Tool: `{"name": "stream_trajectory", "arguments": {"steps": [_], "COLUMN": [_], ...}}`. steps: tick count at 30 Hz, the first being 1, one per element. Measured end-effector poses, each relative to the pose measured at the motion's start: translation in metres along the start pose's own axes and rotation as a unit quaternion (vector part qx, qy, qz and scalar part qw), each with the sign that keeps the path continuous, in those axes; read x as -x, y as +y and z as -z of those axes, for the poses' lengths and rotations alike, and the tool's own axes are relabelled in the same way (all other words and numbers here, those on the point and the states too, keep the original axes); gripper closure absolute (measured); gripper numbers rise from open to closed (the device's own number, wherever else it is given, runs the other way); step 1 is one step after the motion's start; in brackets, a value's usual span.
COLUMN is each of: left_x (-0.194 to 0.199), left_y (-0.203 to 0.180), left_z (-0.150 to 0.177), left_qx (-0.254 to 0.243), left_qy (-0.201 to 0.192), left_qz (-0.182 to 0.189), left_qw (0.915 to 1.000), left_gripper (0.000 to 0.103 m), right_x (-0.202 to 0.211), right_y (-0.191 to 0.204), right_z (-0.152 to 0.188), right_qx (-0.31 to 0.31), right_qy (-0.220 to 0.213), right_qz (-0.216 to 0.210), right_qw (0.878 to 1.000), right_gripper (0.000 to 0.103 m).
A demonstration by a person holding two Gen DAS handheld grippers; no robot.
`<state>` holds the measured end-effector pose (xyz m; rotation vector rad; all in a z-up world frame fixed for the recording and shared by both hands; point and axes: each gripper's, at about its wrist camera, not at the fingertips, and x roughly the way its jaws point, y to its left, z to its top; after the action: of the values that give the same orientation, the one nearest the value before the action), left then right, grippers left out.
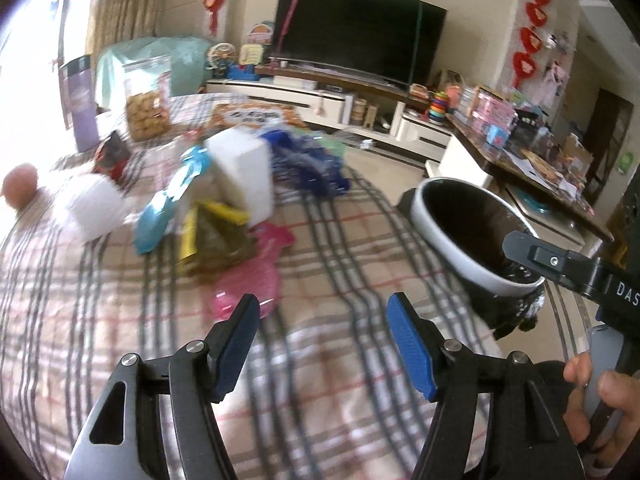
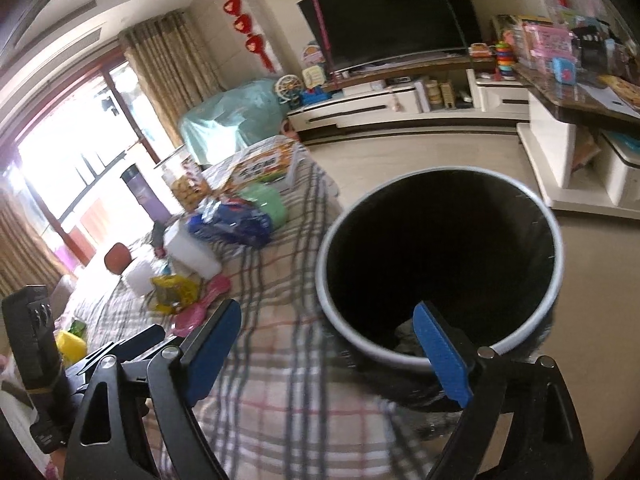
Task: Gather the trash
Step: 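Grasp white mesh ball with left tool while right tool grasps yellow bag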
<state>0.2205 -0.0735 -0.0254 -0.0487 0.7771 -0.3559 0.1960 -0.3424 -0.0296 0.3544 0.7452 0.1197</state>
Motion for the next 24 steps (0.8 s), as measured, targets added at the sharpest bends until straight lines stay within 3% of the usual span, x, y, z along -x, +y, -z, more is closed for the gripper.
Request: {"name": "stream_trajectory", "arguments": {"steps": [13, 24], "left_x": [0.034, 0.052], "left_y": [0.056, 0.089], "left_z": [0.023, 0.023], "left_qx": [0.062, 0.1], "left_qy": [-0.003, -0.005], "left_qz": [-0.049, -0.088], "left_qw": [0.9969, 0.9911], "left_gripper": [0.037, 0.037], "right_x": [-0.033, -0.064], "right_y": [0.051, 0.095], "right_z": [0.016, 0.025], "right_qx": [0.03, 0.059], "right_qy": [0.03, 0.051], "right_qz": [-0.034, -0.063], "right_qw": [0.998, 0.995], "right_gripper": [0.014, 0.014]}}
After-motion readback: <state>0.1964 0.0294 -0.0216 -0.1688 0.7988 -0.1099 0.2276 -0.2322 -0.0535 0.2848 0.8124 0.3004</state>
